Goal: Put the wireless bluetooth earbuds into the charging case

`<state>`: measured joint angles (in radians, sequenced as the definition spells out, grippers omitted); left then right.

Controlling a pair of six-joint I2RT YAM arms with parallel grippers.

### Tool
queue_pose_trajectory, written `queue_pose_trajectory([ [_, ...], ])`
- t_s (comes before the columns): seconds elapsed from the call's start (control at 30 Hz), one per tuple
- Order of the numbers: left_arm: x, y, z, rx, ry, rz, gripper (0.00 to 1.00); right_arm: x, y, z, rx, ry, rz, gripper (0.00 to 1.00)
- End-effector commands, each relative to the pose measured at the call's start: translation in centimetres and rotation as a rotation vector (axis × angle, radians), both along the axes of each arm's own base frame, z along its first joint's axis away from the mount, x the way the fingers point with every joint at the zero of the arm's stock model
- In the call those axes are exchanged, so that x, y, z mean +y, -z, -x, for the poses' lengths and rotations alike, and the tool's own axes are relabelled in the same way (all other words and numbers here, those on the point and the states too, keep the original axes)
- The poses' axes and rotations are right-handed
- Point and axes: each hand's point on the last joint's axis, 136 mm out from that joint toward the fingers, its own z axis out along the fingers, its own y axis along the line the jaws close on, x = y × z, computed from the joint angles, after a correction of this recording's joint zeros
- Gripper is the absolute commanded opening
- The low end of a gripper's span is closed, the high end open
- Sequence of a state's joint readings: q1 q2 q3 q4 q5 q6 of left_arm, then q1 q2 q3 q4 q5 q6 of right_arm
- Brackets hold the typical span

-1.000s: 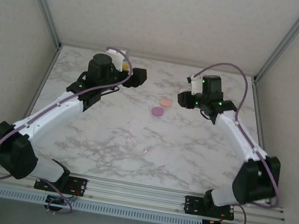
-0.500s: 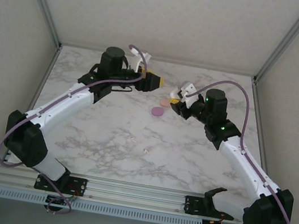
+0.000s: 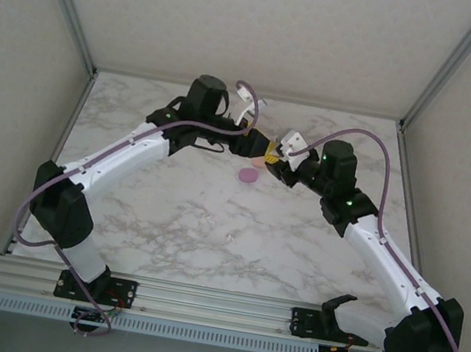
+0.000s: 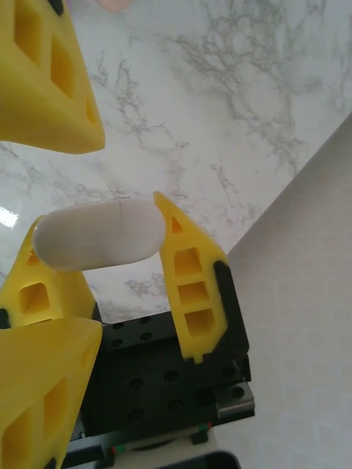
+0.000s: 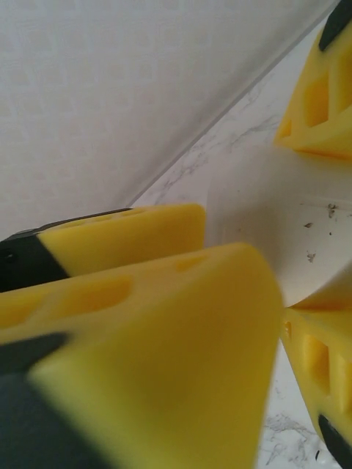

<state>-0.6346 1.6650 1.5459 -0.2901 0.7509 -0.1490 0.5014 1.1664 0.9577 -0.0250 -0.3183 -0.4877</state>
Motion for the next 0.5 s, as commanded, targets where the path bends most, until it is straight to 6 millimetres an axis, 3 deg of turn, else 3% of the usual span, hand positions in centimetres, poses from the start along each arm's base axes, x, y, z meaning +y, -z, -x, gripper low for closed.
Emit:
queue_pose_trajectory([
  [0.0, -0.6, -0.3, 0.9, -0.003, 0.052, -0.016, 0.57, 0.3, -1.9, 0.5, -0.065, -0.027, -0.016, 0.39],
  [0.47, -1.4, 1.1, 0.5, 0.021, 0.068, -0.081, 0.31, 0.7, -1.7, 0.3, -0.065, -0.022, 0.015, 0.4],
])
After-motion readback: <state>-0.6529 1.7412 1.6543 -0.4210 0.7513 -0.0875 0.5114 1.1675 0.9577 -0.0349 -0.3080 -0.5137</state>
